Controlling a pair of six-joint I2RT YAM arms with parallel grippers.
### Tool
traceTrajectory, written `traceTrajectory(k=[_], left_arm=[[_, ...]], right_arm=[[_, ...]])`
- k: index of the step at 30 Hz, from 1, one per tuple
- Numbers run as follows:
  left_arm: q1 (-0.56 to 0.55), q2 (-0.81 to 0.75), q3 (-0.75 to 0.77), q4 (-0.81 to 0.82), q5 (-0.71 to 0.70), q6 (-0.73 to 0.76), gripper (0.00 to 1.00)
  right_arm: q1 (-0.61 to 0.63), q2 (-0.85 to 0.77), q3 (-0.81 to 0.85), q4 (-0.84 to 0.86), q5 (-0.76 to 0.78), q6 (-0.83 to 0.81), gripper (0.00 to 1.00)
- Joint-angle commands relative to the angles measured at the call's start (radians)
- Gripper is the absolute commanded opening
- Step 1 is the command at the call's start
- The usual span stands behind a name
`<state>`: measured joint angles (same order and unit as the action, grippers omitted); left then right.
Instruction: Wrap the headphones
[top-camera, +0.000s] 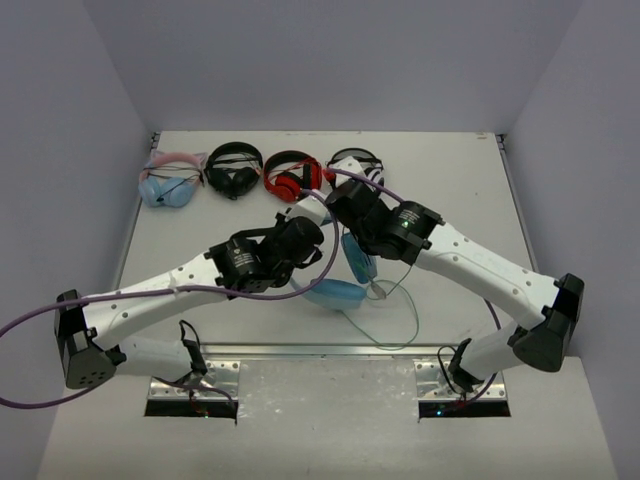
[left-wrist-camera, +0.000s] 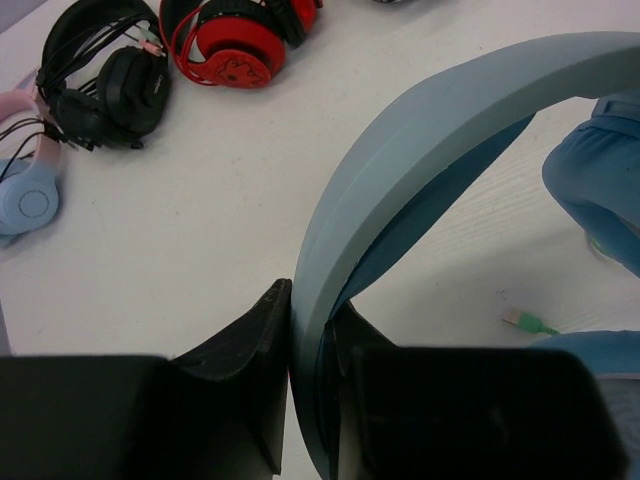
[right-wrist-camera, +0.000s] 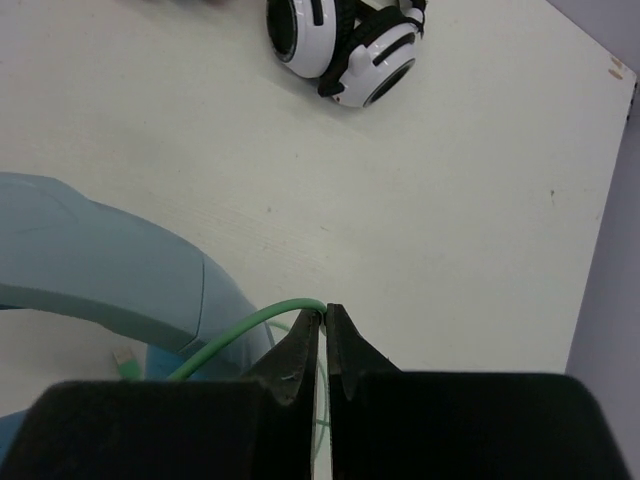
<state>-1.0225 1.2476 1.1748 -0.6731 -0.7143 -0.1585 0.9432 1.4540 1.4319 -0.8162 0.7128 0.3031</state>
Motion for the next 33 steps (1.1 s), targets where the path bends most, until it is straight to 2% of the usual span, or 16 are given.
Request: traceTrajectory(k=[1,13,21,29,33], left_arm=[[-0.014,-0.071,0.008,0.121,0.019,-0.019,0.00],[-0.014,-0.175,-0.027,0.187,0.119,-0.003,0.01],[-0.014,-0.113,-0.001,0.132,0.000,-0.036,0.00],[-0.014,-0.054,0.022,0.092,-0.076,-0.078,0.00],[-0.014,-0.039,0.035,0.086,-0.089,-0.088,0.01]], right_arm=[[0.011,0.006,0.004,-0.025,0.083,0.044,0.01],[0.005,0.048,0.042,-0.066,0.041,0.100,0.01],[0.006,-0.020,0.041,-0.005,-0.125,0.120,0.01],[0.005,-0.083,0.010,0.008,-0.194,0.117,0.01],[0.005,-0.064,0.030,-0.024,-0.213,0.103,0.01]])
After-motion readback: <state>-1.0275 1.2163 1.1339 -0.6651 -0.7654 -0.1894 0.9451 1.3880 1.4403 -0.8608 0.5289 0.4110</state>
